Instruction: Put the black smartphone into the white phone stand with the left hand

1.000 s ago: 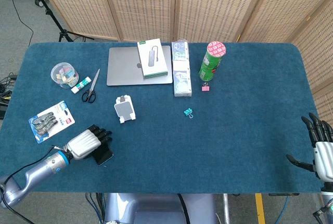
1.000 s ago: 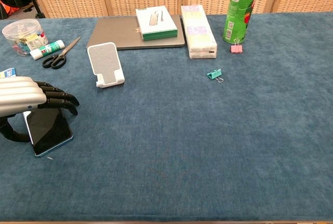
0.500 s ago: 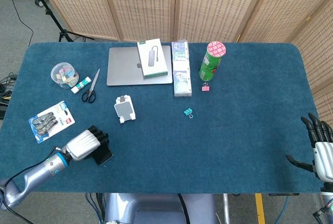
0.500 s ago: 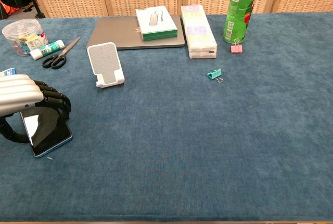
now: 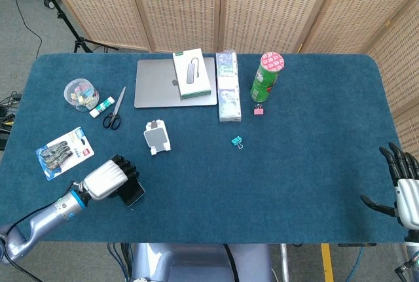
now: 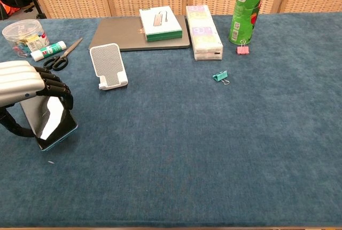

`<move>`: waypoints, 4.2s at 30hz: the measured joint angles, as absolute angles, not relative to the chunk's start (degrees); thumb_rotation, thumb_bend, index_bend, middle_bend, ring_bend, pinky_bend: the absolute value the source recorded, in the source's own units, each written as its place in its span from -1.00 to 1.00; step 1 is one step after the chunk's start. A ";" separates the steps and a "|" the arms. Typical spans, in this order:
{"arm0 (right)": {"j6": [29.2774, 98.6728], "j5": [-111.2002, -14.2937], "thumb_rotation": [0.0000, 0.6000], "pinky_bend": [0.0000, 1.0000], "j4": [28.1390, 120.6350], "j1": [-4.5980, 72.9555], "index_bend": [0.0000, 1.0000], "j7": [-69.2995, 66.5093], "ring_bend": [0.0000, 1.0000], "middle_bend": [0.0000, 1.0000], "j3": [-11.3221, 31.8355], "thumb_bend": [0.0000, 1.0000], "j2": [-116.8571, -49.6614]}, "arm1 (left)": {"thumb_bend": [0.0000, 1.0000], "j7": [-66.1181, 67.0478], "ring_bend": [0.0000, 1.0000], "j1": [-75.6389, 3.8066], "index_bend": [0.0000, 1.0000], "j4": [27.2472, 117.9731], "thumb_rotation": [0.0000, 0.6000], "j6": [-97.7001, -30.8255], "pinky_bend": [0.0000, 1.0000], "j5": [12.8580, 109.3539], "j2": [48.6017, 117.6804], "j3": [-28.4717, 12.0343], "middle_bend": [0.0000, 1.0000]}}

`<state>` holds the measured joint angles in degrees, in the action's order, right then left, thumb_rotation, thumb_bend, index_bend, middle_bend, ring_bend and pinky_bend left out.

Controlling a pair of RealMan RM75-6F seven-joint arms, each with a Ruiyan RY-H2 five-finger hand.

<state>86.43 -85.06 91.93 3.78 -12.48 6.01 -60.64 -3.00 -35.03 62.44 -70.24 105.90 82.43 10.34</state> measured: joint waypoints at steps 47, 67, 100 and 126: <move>83.62 -82.34 1.00 -1.00 91.59 4.11 -1.00 -20.64 -1.00 -1.00 7.23 -1.00 -57.73 | -1.00 57.41 -0.32 -50.73 0.05 71.03 1.00 -50.29 -0.31 101.74 82.58 -5.64 -0.16; 83.89 -82.58 1.00 -1.00 91.64 3.86 -1.00 -22.64 -1.00 -1.00 7.26 -1.00 -56.95 | -1.00 62.75 -0.32 -50.45 0.05 63.92 1.00 -51.30 -0.31 99.70 89.43 -3.79 -0.17; 83.57 -82.69 1.00 -1.00 92.02 3.83 -1.00 -23.76 -1.00 -1.00 7.12 -1.00 -56.23 | -1.00 73.05 -0.96 -48.55 -0.73 65.51 1.00 -50.72 -0.36 91.00 93.03 -4.85 -1.00; 83.69 -82.97 1.00 -1.00 92.67 3.65 -1.00 -24.00 -1.00 -1.00 6.88 -1.00 -55.71 | -1.00 73.59 -1.00 -48.14 -1.00 75.97 1.00 -52.48 -0.65 88.69 87.58 -2.91 -1.00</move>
